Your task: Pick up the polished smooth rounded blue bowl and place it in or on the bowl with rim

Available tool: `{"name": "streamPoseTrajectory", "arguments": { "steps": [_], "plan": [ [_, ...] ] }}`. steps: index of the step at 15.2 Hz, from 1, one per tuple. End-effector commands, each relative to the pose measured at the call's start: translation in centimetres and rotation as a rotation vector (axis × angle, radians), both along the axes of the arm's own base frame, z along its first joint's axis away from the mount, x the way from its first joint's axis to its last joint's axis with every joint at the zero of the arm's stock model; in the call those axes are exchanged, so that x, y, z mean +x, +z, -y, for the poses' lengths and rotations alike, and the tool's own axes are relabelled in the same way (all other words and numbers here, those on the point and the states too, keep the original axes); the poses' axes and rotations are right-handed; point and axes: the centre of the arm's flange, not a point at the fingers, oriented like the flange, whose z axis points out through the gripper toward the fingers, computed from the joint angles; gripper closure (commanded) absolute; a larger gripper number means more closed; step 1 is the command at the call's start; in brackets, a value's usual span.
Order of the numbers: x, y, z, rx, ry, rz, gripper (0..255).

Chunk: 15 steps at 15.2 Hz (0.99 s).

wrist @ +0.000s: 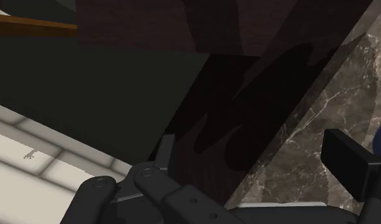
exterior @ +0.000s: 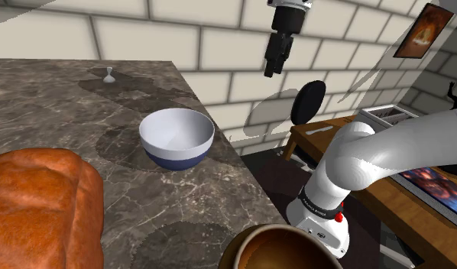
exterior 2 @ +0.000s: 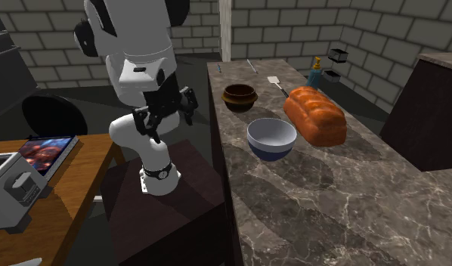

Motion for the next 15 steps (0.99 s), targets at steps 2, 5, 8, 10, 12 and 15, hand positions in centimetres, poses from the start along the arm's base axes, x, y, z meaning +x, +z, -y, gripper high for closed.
{"name": "streamPoseTrajectory", "arguments": {
  "steps": [2,5,8,10,12,15],
  "plan": [
    [0.3,-0.3,-1.3,-0.001,-0.004,0.001,0],
    [1.3,-1.2,-5.0,-0.003,-0.016,0.004,0],
    [2.2,-2.0,-8.7,-0.005,-0.028,0.007,0],
    [2.9,-2.6,-11.2,-0.006,-0.036,0.009,0],
    [3.6,-3.2,-13.7,-0.007,-0.044,0.012,0],
    [4.7,-4.1,-17.4,-0.009,-0.056,0.015,0]
  ]
}}
